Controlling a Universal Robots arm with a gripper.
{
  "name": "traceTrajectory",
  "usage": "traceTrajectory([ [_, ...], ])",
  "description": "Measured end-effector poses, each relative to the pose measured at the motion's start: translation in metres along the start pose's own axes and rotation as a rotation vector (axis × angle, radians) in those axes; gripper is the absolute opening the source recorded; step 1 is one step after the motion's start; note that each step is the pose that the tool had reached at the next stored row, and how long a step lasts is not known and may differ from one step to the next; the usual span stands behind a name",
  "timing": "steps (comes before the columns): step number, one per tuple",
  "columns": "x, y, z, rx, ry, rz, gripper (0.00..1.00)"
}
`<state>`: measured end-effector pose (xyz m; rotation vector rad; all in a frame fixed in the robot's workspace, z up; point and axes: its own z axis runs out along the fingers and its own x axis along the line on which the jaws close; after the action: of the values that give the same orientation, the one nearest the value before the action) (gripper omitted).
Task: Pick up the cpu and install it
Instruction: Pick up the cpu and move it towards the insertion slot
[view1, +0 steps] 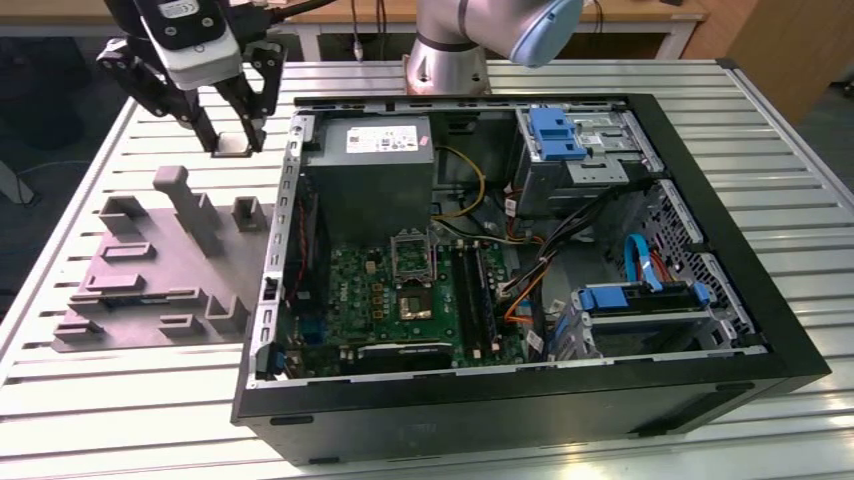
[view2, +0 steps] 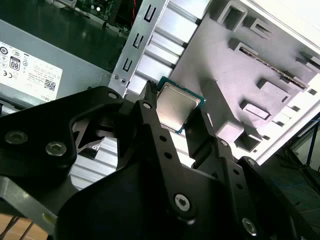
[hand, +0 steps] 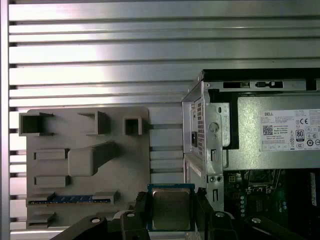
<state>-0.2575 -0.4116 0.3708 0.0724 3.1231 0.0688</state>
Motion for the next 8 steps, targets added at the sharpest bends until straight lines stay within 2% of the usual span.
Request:
traceTrajectory([
  [8, -0.0048, 0.0002, 0.0002, 0.0, 0.0001, 0.0, 0.47],
])
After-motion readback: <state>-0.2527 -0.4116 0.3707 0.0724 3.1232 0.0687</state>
